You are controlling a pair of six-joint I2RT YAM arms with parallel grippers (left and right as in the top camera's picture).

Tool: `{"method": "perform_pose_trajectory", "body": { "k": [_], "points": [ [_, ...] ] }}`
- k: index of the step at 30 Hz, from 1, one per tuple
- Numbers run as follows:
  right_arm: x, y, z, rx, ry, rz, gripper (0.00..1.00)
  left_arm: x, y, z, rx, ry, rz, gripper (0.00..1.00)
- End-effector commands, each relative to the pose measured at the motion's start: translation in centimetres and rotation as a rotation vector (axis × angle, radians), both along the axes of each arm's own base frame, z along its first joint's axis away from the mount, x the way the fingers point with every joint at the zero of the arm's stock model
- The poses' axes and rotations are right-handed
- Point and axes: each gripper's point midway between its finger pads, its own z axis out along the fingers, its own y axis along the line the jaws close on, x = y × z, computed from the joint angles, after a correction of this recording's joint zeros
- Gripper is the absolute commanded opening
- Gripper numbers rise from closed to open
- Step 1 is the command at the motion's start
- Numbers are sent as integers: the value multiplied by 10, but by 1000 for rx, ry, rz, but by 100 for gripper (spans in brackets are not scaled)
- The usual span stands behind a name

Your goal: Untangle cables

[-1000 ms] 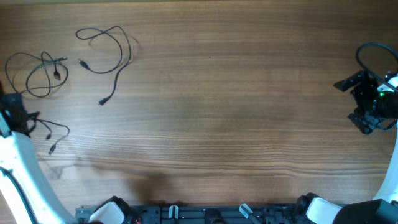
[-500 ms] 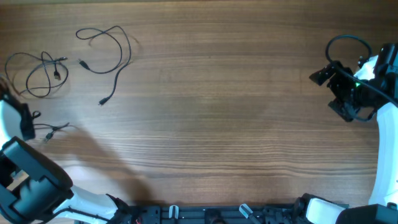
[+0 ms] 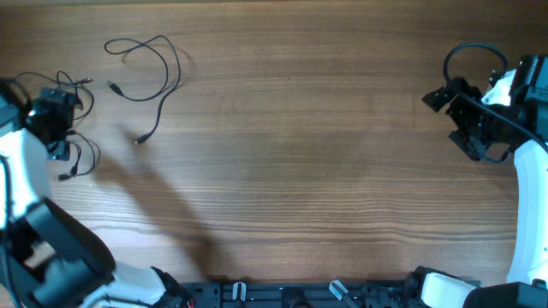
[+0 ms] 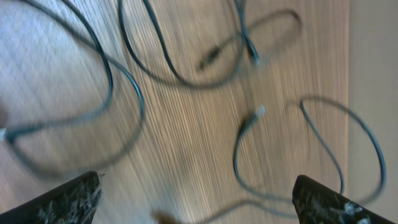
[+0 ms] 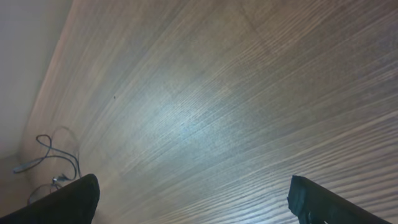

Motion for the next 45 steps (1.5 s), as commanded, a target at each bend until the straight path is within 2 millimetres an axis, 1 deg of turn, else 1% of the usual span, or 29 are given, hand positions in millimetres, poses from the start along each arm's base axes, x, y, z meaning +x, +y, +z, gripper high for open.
{"method": "perform_pose_trajectory", "body": {
  "k": [1,3,4,5,6,7,9,10,13,14,16,17,18,21,23,24,26,28,29,31,33,35,37,40,41,45],
  "points": [
    [-1,-5,6,-44,-10,-1,100,-9,-12,76,196,-80,44,100],
    [0,-6,6,-46,-10,-11,100,-6,-36,108,230,-157,-6,100],
    [-1,-6,6,-43,-7,-16,100,-4,-56,123,242,-195,-50,100],
    [-1,-6,6,-43,-6,-15,100,-2,-67,129,243,-213,-77,100],
    [-1,-6,6,-44,-6,-14,100,4,-85,135,243,-237,-124,100],
    [-1,-6,6,-45,-7,-13,100,7,-98,137,237,-248,-165,100],
    [-1,-7,6,-48,-5,-15,100,16,-131,139,243,-268,-318,100],
    [-1,-8,5,-56,-3,-19,100,22,-150,142,248,-292,-406,100],
    [-2,-14,3,-88,7,-34,100,37,-205,157,269,-384,-584,100],
    [-2,-16,3,-99,10,-39,100,38,-214,160,270,-399,-604,100],
    [-3,-23,1,-135,18,-56,100,38,-225,164,270,-416,-631,100],
    [-7,-26,-1,-160,36,-50,100,36,-229,166,279,-420,-648,100],
    [-12,-24,-4,-171,52,-10,100,34,-232,168,295,-420,-670,100],
    [-8,-12,0,-179,-12,152,100,23,-234,172,321,-411,-701,100],
    [-10,-9,6,-186,-42,186,100,10,-232,182,349,-417,-709,100],
    [-12,-8,12,-201,-64,197,99,2,-232,192,384,-437,-728,100],
    [-18,-6,31,-242,-131,219,100,-12,-233,210,418,-481,-732,100],
    [-32,-2,61,-310,-240,247,99,-29,-233,229,440,-528,-725,100],
    [-39,0,73,-339,-285,258,100,-38,-233,235,446,-541,-722,100],
    [-60,6,103,-414,-401,276,100,-53,-234,240,449,-548,-720,100],
    [-81,12,128,-473,-502,275,100,-63,-234,240,445,-540,-722,100],
    [-106,20,152,-540,-609,276,100,-71,-234,236,435,-517,-726,100],
    [-124,25,165,-571,-676,264,100,-74,-234,229,423,-490,-732,100],
    [-146,32,180,-610,-757,249,100,-75,-234,216,401,-440,-741,100],
    [-150,33,182,-616,-770,247,100,-74,-234,213,395,-426,-743,100],
    [-153,34,181,-615,-769,246,100,-68,-234,203,380,-391,-749,100]
  ]
}}
